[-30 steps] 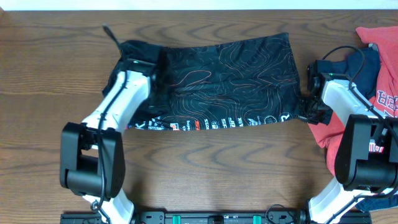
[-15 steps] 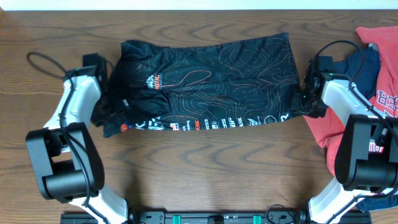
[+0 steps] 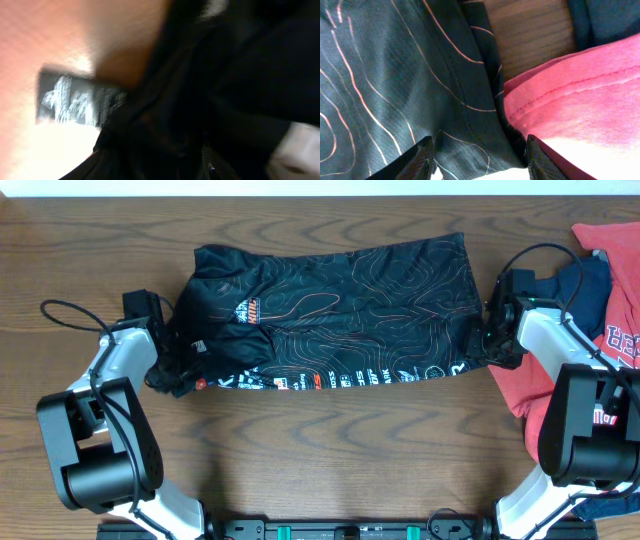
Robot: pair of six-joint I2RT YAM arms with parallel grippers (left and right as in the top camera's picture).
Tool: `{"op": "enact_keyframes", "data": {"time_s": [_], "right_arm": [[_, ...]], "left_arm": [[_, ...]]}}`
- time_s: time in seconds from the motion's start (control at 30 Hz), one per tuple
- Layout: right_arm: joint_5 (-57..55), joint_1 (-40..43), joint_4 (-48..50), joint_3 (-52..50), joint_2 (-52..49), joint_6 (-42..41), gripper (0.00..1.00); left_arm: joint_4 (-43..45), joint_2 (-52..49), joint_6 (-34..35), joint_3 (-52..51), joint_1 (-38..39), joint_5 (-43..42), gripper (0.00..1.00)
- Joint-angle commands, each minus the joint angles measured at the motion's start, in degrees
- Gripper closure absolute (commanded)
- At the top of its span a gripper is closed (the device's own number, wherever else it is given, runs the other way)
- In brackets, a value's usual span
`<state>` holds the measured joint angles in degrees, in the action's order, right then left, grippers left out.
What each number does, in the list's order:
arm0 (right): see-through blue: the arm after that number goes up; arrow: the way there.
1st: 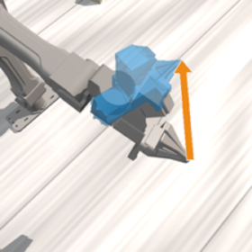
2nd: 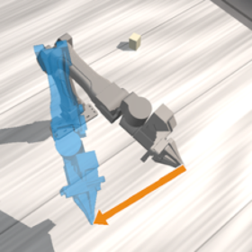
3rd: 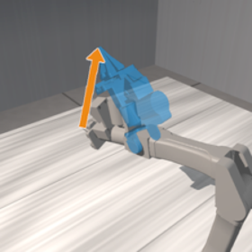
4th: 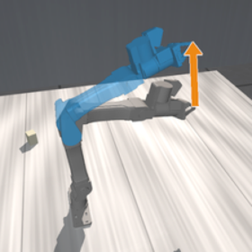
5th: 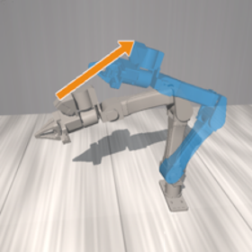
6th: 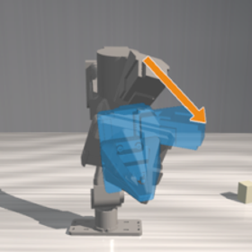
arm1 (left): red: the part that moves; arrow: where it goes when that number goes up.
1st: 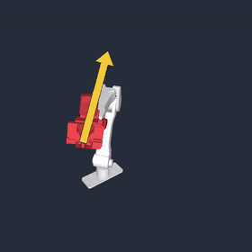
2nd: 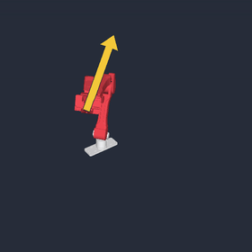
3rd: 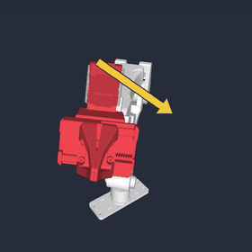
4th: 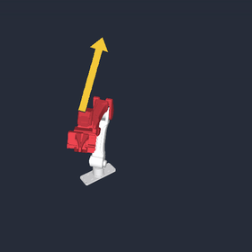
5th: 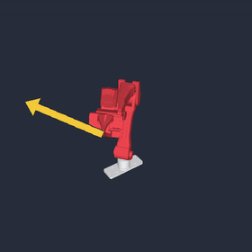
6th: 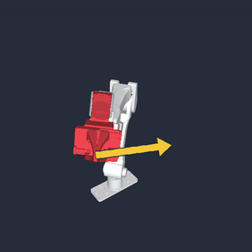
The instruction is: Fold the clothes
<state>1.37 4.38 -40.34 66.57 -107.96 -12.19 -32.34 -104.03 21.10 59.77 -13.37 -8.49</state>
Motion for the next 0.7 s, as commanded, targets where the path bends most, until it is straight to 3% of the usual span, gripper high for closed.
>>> {"op": "enact_keyframes", "data": {"time_s": [0.0, 0.1, 0.17, 0.33, 0.67], "right_arm": [[2.14, -0.13, 0.39, -0.24, -0.17, 1.16, 0.49], [2.05, -0.33, 0.22, -0.26, -0.17, 1.16, 0.82], [1.86, -0.33, -0.28, -0.26, -0.17, 1.11, 0.99], [0.02, -0.26, -4.31, -0.26, -0.17, -0.24, 0.99], [-11.15, -0.26, -18.64, -0.26, -0.17, -7.34, 0.99]], "left_arm": [[1.22, -1.73, -3.93, -1.64, 0.15, -7.34, 0.55], [0.52, -1.73, -3.96, -1.66, 0.13, -6.62, 0.81], [-0.68, -1.73, -3.93, -1.66, 0.13, -4.59, 0.94], [-6.38, -1.73, -3.85, -1.66, -0.39, 2.19, 0.94], [-19.21, -1.44, -3.06, -1.66, -6.03, 3.23, 0.94]]}}
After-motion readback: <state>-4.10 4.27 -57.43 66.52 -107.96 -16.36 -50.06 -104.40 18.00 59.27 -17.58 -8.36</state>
